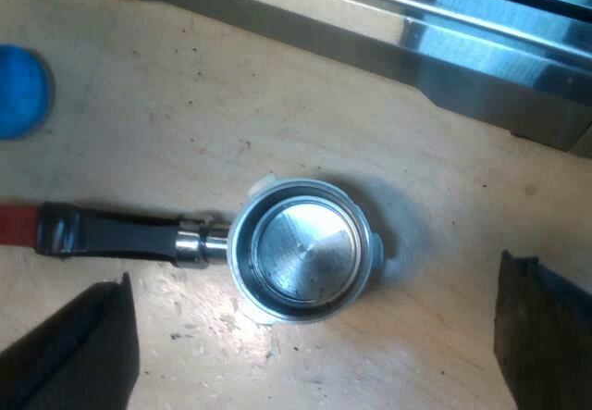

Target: Put the handle in the coffee machine

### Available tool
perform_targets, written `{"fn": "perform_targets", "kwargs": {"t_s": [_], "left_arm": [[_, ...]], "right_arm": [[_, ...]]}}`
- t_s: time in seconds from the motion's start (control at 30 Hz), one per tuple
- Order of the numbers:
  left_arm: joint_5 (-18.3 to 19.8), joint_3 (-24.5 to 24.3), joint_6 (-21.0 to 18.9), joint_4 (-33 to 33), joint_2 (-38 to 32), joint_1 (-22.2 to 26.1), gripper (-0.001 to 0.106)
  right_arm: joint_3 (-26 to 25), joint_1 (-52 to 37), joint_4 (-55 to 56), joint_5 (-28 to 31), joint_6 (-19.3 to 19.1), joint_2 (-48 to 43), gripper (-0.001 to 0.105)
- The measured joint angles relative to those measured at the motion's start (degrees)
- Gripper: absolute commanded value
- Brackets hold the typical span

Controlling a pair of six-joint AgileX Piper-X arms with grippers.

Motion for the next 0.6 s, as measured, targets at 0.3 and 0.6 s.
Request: {"fn": "perform_targets", "kwargs": {"t_s": [0.3,0.6], "left_arm": [[-2.8,0.0,3.5,-0.2,0.0,0.0,0.091],[-2.8,0.0,3.6,-0.3,0.0,0.0,0.09]], "right_arm": [[-5.9,0.0,3.5,0.0,-4.6,6.0,0.079],[-7.2,0.0,6.1,-2.1,-6.2,12.0,0.079]]}}
